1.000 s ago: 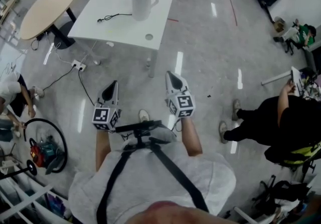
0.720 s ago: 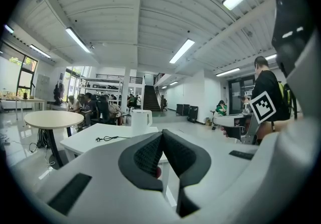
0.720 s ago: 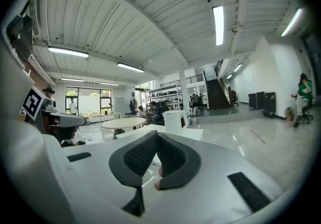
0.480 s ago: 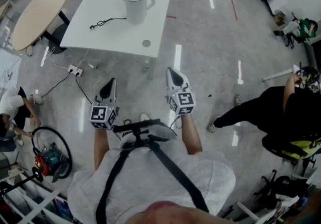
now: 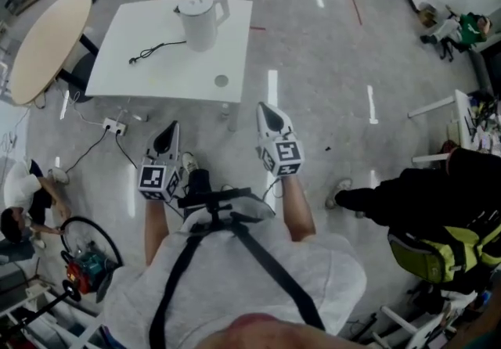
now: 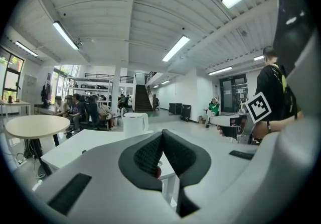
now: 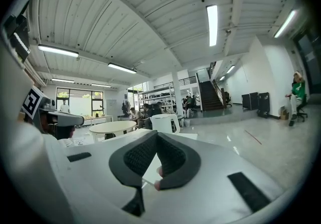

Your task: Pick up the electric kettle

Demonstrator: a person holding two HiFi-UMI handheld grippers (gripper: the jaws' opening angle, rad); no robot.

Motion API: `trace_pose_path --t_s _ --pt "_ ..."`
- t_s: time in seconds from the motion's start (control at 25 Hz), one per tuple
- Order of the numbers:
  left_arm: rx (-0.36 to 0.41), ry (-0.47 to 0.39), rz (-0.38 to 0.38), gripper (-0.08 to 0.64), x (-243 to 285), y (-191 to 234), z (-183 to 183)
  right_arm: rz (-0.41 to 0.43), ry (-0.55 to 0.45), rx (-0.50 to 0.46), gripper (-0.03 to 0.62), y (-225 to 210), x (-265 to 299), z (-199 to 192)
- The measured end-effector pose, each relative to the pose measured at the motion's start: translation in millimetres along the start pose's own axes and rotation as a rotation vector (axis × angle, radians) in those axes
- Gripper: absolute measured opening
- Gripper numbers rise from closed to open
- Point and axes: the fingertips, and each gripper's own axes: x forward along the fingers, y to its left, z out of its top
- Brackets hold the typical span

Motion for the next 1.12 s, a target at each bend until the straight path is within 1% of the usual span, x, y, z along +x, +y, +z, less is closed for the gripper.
trace_pose_path --t_s 0.2,0.4,0.6,0.84,1.0,1.12 --pt "0.007 0.012 -0.05 0.006 33 25 -4 -0.038 -0.007 -0.003 0.012 -2 35 4" --pt "0.018 0.012 -0.083 0.006 69 70 4 -0.085 0.0 0.01 0.012 -3 81 6" --pt "0.026 0.014 -0.129 0.006 105 102 11 -0.119 0.004 0.013 0.012 -8 117 11" --pt "0.028 0.018 -0.17 0.006 142 122 17 -0.155 0.006 -0.008 0.012 -20 152 14" --pt "0.042 0.025 -0.206 0.006 167 136 13 -0.196 0.007 -0.017 0.012 -27 177 15" --pt "0.03 0.037 -0.229 0.006 186 145 11 -0.196 0.004 -0.025 0.012 -31 195 17"
